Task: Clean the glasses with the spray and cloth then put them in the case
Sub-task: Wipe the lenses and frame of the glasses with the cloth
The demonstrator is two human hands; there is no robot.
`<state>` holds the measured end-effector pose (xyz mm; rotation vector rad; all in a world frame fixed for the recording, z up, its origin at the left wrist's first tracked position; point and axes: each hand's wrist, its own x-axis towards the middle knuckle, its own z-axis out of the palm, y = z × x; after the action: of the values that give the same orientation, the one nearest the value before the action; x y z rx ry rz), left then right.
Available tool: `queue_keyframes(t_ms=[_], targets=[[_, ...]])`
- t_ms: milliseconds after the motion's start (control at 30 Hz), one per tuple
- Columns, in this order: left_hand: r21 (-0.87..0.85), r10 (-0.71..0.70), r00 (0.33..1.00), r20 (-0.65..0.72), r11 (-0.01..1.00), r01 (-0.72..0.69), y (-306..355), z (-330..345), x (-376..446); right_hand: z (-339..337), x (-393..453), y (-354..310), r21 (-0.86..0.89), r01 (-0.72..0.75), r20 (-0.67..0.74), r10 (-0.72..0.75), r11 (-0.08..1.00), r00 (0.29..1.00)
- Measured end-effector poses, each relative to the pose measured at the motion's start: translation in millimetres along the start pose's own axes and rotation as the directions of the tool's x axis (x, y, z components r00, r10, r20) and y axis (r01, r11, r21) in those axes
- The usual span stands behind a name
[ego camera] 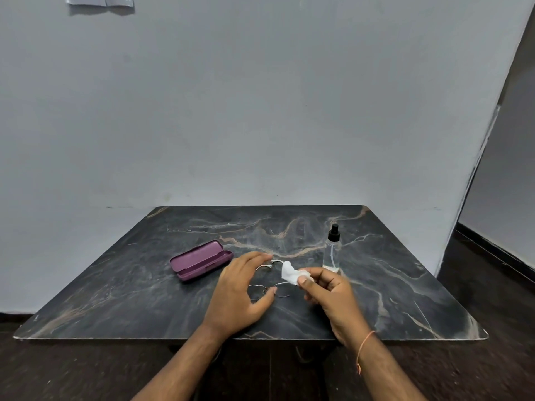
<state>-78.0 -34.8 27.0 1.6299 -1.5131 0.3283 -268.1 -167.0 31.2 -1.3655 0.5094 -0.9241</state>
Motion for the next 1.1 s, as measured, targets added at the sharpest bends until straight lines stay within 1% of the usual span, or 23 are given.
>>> queue_keyframes(t_ms=[167,333,467,633,867,1000,1100], targets=[[-0.003,0.102,0.991,0.081,0.995,-0.102,-2,5,1,2,-3,-1,-0.068,-0.027,0.153,0.038,0.997,0.988],[0.009,0.159,0.984,0.074,0.987,-0.16,-12,12,-1,1,-1,3,-0.083,-0.017,0.224,0.036,0.996,0.974],[-0.031,0.126,0.989,0.08,0.992,-0.124,-11,13,-1,5,0,6,-0.103,0.01,0.205,0.012,0.995,0.979],[-0.048,0.085,0.994,0.07,0.995,-0.082,-12,13,-3,8,3,10,-0.213,0.069,0.153,-0.036,0.975,0.988],[-0.131,-0.004,1.0,-0.02,0.991,0.002,-14,10,-1,8,4,12,-0.276,0.095,0.156,-0.053,0.956,0.986],[-0.155,-0.003,0.998,-0.056,0.988,-0.006,-13,9,3,10,3,12,-0.299,0.094,0.16,-0.048,0.95,0.986],[-0.187,-0.052,0.994,-0.091,0.982,0.034,-15,9,4,10,3,15,-0.361,0.094,0.146,-0.043,0.928,0.988]])
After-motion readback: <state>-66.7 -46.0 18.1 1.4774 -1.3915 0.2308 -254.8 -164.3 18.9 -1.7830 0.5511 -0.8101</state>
